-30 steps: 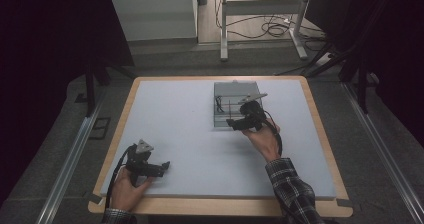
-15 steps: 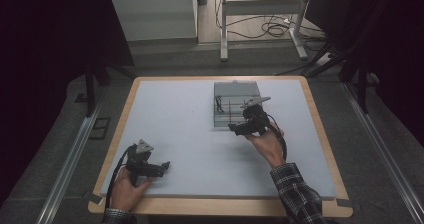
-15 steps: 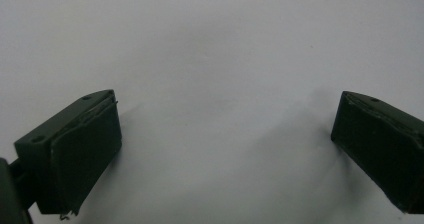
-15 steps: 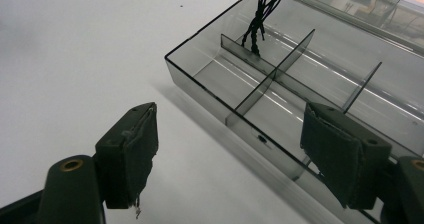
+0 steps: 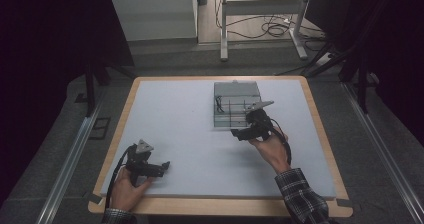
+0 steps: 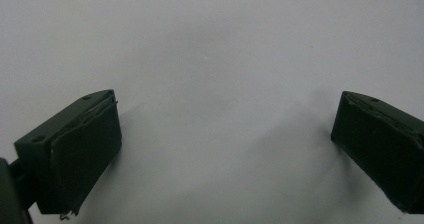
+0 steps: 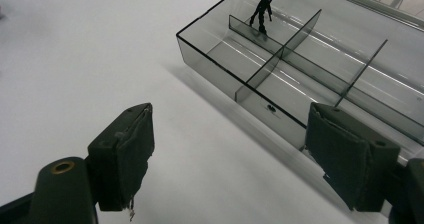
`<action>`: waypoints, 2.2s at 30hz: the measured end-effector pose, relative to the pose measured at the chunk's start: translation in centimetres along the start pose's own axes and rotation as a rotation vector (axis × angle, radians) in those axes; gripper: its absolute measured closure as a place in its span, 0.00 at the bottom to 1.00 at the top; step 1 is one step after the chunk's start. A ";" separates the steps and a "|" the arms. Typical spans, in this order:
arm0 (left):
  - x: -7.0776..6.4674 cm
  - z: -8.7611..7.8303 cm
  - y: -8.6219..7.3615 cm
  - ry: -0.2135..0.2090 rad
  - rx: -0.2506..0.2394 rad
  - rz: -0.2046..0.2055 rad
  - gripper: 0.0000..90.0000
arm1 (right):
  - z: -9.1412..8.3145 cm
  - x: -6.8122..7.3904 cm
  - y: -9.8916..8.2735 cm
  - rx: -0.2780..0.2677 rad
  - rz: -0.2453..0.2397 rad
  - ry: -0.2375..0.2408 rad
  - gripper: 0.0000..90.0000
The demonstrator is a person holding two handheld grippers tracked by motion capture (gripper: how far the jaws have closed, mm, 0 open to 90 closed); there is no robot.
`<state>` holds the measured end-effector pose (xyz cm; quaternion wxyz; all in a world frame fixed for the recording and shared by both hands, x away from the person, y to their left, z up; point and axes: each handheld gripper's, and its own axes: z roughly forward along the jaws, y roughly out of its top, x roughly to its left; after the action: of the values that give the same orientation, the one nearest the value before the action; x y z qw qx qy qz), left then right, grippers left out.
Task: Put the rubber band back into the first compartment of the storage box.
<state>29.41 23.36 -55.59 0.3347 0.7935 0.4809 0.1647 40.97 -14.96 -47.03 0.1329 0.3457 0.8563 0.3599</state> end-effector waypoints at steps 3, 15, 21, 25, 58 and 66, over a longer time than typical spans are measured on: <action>0.0 0.0 0.0 0.000 0.000 0.000 0.00 | -0.3 0.0 -0.3 0.005 0.001 0.005 0.21; 0.0 0.0 0.0 0.000 0.000 0.000 0.00 | -0.9 -0.3 -1.7 0.055 0.007 -0.008 0.18; 0.0 0.0 0.0 0.000 0.000 0.000 0.00 | -1.4 -0.3 -2.5 0.069 0.015 -0.010 0.18; 0.0 0.0 0.0 0.000 -0.001 0.000 0.00 | -1.6 -0.4 -2.9 0.082 0.005 -0.019 0.18; 0.0 0.0 0.0 0.000 -0.001 0.000 0.00 | -4.5 -1.2 -6.8 0.129 0.031 -0.052 0.16; 0.0 0.0 0.0 0.000 -0.001 0.000 0.00 | -5.4 -1.3 -7.9 0.142 0.044 -0.061 0.11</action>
<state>29.41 23.36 -55.59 0.3351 0.7932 0.4810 0.1648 35.47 -22.67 -48.88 0.1263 0.3840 0.8673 0.2905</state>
